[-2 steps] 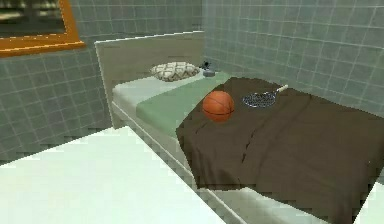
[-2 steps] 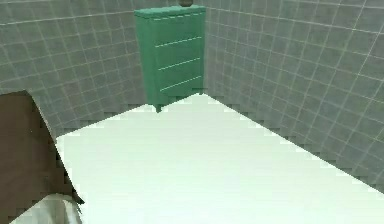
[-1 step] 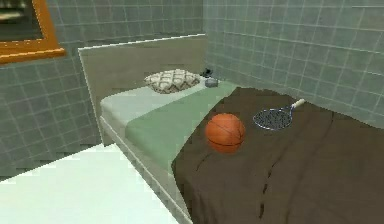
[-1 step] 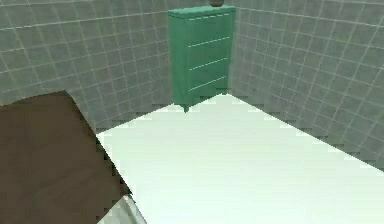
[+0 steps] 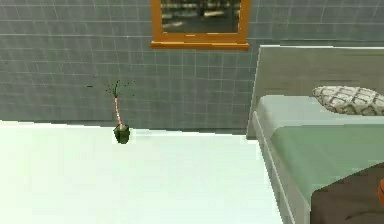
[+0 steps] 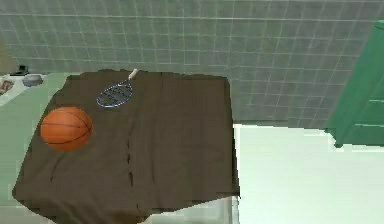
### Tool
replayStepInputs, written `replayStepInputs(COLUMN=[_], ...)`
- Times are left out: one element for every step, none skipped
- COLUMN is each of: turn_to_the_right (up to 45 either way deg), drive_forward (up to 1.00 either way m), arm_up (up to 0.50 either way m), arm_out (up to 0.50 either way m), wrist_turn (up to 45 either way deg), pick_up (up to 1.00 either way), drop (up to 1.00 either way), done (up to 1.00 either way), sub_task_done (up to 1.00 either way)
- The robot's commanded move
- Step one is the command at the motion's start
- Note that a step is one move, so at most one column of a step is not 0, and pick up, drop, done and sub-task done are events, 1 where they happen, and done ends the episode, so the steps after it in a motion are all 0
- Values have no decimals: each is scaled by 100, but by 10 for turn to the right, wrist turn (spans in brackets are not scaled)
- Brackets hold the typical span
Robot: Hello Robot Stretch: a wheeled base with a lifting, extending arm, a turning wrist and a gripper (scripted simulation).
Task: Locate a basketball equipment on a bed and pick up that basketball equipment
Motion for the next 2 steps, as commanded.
replayStepInputs(turn_to_the_right=[-300, 450], drive_forward=[0, 0], arm_up=[0, 0], arm_out=[0, 0], wrist_turn=[0, 0], pick_up=[0, 0], drop=[0, 0], done=[0, 0], sub_task_done=[0, 0])
